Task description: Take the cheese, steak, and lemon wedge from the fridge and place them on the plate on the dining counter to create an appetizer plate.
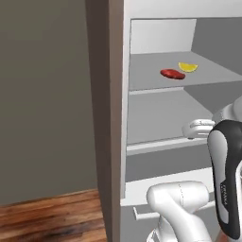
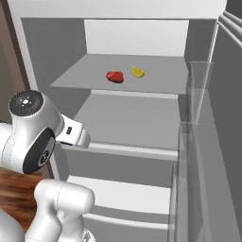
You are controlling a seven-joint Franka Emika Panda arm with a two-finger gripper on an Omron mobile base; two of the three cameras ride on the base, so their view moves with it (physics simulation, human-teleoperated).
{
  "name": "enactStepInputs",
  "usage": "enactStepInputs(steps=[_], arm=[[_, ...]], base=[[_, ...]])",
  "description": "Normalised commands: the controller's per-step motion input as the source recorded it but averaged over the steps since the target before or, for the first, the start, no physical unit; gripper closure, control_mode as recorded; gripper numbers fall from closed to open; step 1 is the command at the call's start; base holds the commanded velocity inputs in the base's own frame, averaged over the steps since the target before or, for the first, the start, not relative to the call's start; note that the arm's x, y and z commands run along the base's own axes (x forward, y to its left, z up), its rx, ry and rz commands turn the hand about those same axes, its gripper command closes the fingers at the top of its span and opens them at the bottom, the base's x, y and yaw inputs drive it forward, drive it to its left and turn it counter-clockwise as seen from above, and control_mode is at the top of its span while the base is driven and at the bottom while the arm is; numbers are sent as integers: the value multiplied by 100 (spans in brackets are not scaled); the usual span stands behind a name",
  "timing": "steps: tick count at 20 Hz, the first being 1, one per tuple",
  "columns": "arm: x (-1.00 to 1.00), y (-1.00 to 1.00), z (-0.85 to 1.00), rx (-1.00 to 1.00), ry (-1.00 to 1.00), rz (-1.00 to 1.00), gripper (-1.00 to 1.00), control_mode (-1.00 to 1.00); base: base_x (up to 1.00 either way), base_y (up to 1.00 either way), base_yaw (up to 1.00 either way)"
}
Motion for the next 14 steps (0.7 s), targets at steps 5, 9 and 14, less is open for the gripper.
enactStepInputs(steps=[5,9,14], arm=[[0,0,0,0,0,0,-100,100],[0,0,0,0,0,0,-100,100],[0,0,0,0,0,0,-100,100]], base=[[61,-29,26],[45,-31,25],[31,-24,17]])
